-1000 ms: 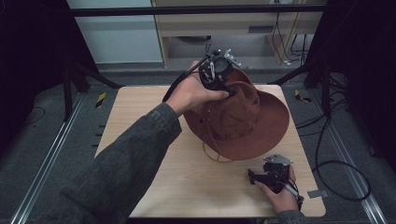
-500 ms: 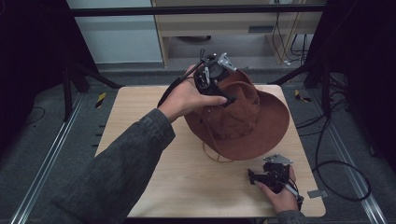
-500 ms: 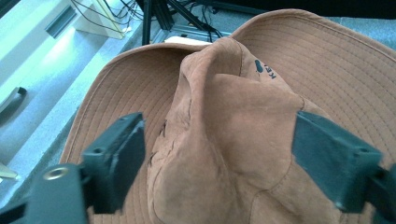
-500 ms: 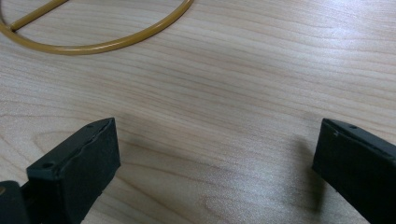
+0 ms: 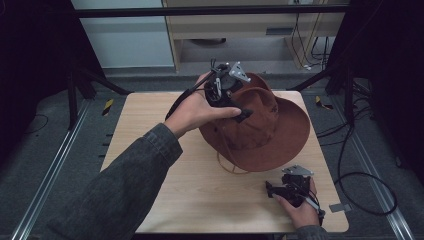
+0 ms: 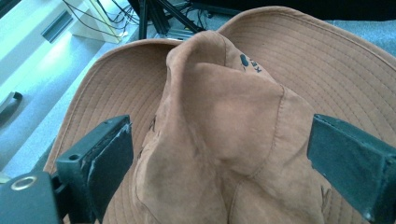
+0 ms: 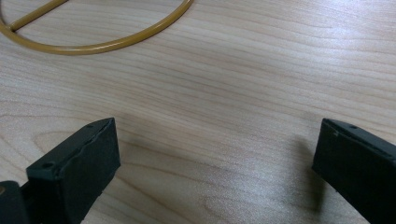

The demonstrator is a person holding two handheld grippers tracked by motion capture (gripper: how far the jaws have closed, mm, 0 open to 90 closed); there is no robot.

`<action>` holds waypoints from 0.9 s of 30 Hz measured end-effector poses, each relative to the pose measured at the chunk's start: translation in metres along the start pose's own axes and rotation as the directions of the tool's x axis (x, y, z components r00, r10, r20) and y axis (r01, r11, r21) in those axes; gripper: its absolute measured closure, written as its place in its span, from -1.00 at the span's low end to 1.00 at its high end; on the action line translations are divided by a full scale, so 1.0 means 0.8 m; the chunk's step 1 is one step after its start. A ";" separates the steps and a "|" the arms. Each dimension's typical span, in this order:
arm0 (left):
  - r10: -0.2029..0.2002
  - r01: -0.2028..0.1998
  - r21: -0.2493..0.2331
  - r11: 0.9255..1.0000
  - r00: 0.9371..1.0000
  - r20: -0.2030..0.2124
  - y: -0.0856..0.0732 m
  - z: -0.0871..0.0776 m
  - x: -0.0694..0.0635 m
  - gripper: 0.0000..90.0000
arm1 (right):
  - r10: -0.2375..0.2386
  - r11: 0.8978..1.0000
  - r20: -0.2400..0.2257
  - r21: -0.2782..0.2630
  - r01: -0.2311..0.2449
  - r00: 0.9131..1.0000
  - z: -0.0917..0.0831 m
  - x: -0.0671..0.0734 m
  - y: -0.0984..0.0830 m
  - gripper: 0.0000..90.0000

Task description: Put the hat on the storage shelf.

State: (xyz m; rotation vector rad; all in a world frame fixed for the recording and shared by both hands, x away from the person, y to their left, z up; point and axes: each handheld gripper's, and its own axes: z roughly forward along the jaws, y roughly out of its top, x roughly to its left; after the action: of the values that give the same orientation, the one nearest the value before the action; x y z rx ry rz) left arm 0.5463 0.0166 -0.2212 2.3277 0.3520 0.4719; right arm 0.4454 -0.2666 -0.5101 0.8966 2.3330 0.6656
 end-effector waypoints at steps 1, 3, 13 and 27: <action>0.000 0.000 -0.006 1.000 1.000 -0.001 -0.001 -0.001 -0.001 -0.85 | 0.000 1.000 0.000 0.000 0.000 1.000 0.000 0.000 0.000 -0.99; 0.002 -0.002 -0.010 1.000 1.000 0.006 -0.003 -0.002 -0.003 -0.85 | -0.001 1.000 -0.001 0.000 0.001 1.000 0.000 0.000 0.000 -0.99; 0.000 0.000 -0.026 1.000 1.000 0.011 -0.013 -0.010 -0.007 -0.86 | 0.003 1.000 -0.002 0.004 -0.003 1.000 0.000 0.001 0.000 -0.99; -0.030 0.029 -0.065 0.997 1.000 -0.007 -0.030 -0.046 0.004 -0.87 | 0.000 1.000 -0.001 0.000 0.000 1.000 0.000 0.000 0.000 -0.99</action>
State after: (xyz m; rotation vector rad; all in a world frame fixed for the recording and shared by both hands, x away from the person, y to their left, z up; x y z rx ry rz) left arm 0.5305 0.0564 -0.2126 2.2557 0.3687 0.4712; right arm 0.4454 -0.2666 -0.5100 0.8962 2.3339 0.6656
